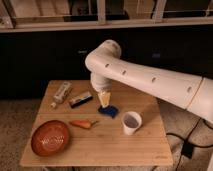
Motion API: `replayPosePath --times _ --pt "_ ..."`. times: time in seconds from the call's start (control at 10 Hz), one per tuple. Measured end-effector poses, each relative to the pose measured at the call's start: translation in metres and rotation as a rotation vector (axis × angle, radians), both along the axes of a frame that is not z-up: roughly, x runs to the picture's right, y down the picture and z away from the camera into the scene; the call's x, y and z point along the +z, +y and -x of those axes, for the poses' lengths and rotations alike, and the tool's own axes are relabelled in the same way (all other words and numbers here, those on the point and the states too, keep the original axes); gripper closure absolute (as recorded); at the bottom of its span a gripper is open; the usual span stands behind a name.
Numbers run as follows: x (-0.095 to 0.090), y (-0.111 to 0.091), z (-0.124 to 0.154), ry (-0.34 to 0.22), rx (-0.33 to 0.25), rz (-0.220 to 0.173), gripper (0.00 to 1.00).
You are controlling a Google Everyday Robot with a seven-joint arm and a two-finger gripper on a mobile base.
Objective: Place the eraser on the white sponge
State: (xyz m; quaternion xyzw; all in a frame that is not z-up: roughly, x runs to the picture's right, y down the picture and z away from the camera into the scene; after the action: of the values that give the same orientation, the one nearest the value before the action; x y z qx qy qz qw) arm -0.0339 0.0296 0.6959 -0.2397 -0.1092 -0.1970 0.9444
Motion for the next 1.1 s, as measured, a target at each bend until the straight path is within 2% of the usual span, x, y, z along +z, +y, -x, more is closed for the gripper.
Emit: replayPosePath --times 0.3,0.6,0.8,1.1 --pt "0.011 0.005 0.031 -0.025 -0.023 0.016 0.20" --pt "0.022 0.003 0.038 -0.031 -0.043 0.022 0.20" --pt "0.027 0.002 0.058 -0.040 -0.043 0.031 0.20" --pt "0.039 0.003 0.055 -0.036 -0.047 0.041 0.20"
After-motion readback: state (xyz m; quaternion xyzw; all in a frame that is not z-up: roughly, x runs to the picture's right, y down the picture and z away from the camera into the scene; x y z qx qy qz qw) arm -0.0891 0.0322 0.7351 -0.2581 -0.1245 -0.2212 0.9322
